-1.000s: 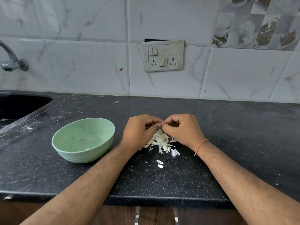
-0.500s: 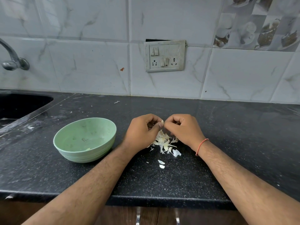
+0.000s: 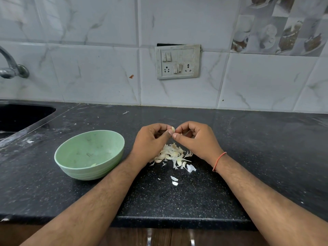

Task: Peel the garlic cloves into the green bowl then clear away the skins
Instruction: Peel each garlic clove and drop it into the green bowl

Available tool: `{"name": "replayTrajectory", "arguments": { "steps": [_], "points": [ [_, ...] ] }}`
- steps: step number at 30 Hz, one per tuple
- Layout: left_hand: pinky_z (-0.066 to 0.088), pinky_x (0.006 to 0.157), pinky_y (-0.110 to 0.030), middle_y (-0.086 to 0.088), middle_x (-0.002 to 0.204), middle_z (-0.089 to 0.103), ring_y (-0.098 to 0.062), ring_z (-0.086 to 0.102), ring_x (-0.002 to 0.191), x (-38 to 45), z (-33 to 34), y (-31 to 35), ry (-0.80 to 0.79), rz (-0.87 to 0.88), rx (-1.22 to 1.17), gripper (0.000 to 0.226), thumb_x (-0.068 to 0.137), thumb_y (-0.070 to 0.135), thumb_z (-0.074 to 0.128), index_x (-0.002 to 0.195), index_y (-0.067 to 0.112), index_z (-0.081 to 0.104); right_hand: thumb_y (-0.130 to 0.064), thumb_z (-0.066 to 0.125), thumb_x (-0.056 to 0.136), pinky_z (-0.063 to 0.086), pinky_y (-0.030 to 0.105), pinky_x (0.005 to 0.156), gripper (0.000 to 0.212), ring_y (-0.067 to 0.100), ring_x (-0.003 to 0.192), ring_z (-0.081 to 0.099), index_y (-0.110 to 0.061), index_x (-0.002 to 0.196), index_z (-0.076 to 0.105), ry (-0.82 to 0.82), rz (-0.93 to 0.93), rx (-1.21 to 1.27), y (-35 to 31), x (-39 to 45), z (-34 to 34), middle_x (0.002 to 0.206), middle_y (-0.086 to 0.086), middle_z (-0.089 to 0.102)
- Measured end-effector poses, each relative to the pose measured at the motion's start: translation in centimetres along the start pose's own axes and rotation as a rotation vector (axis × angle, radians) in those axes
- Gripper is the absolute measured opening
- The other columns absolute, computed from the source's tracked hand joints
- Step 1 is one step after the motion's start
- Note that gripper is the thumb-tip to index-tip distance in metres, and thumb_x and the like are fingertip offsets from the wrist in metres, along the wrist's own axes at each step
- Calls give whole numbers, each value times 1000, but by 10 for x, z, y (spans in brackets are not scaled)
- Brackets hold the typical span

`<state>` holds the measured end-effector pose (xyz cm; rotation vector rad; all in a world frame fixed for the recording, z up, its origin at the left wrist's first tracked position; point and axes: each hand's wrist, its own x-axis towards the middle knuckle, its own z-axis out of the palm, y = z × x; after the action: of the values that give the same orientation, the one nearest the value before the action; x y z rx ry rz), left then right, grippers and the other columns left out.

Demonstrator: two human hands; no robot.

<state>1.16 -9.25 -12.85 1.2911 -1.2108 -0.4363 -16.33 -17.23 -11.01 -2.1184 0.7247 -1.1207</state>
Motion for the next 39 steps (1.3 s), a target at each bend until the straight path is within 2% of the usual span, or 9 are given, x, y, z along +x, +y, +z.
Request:
{"name": "replayTrajectory", "arguments": {
  "steps": [4,7,10,15,22,28,31,34,39],
  "points": [
    [46,62,-16,14,74,74,4,58,62,-1,0,1,-2,7,10,8,98,22,76,103,22,83,-37,89,85,58,27,66,11,7,65,68,-30,89,82,-6,-5,4,0,0,0,80,-8,78],
    [46,60,-14,14,72,73,5,57,60,-2,-1,1,5,0,-2,8,98,22,76,102,23,83,-34,88,87,54,20,64,10,4,64,67,-27,87,82,-16,-12,8,-1,0,0,78,-9,78],
    [50,64,-17,11,78,77,2,62,66,-2,-2,3,4,-9,4,8,98,23,77,101,25,83,-32,88,87,55,23,64,8,6,65,66,-27,86,82,-18,-24,1,0,1,0,77,-9,77],
    [40,55,-10,21,63,67,7,53,53,-3,0,2,-8,-13,42,9,99,18,74,103,16,82,-28,87,87,54,24,62,8,7,64,66,-28,82,81,-18,-28,-34,2,1,0,73,-9,76],
    [49,57,-19,-1,84,80,-2,59,61,-2,0,3,-21,-13,107,7,99,23,75,99,24,82,-17,84,85,48,16,59,12,0,57,62,-24,77,80,-22,-35,-70,-1,-1,-1,66,-10,73],
    [44,53,-13,4,78,76,5,54,53,-3,2,4,-16,-20,137,7,99,22,75,101,22,82,-17,82,85,48,15,61,14,0,58,61,-27,75,80,9,-45,-71,-2,-1,-3,68,-11,74],
    [41,50,-11,15,68,70,6,51,48,-2,2,2,-22,-24,143,7,99,22,75,101,20,82,-21,83,85,51,20,62,12,4,60,63,-27,76,80,19,-52,-61,-1,0,-4,70,-10,74],
    [39,51,-8,23,59,64,7,51,47,-2,2,2,-38,-18,166,8,100,21,74,101,19,81,-20,83,86,56,29,62,12,18,65,70,-27,76,79,34,-35,-26,1,2,-5,70,-8,74],
    [39,50,-8,24,57,63,7,52,45,-3,2,2,-50,-30,174,7,101,24,73,99,21,79,-14,80,89,53,26,54,8,29,70,74,-16,82,79,75,38,112,-3,3,-10,75,5,76]
  ]
}}
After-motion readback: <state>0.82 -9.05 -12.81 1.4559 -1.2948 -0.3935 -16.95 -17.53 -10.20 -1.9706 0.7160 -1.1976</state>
